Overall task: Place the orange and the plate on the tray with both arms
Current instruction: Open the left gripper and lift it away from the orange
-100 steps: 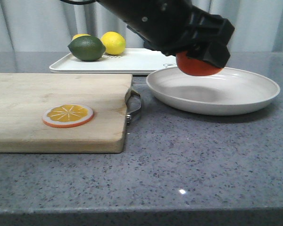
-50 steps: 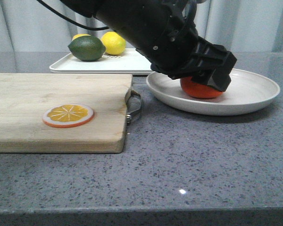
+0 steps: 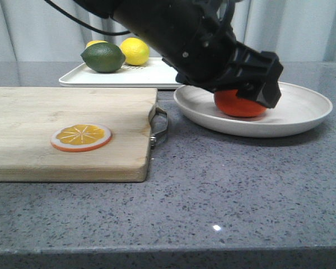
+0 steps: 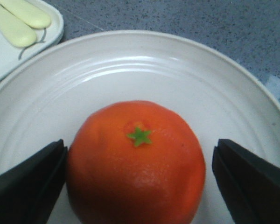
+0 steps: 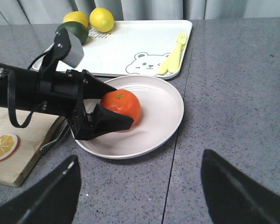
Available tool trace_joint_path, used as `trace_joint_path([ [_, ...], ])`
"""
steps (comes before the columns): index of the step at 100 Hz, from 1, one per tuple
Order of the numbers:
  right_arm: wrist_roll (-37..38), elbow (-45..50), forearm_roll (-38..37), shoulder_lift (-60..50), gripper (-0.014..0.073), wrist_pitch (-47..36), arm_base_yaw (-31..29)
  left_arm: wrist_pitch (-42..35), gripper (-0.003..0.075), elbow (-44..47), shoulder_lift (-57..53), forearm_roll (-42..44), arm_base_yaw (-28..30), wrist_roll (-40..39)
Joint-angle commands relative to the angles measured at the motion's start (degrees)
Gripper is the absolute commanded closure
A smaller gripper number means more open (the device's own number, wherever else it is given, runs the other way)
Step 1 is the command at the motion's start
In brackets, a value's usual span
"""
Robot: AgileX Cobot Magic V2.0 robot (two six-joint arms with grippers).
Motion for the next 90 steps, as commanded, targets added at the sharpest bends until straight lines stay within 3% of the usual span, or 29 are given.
trace_joint_path([
  [1,-0.2,-1.78,0.36,1.23,0.0052,-3.88,-0.19,-1.91,0.0114,-1.72,-6.01,-1.19,-0.08,-0.61],
  [34,-0.2,-1.78,0.36,1.23,0.0052,-3.88,-0.19,-6.56,0.0114,4.1,-20.67,-0.81,2.82,-0.61],
  [90,-0.2,-1.78,1.09,1.23,0.0052,-7.78,-0.19,-10.82,0.0144,39.7,-60.98,0.92,20.24,-0.5],
])
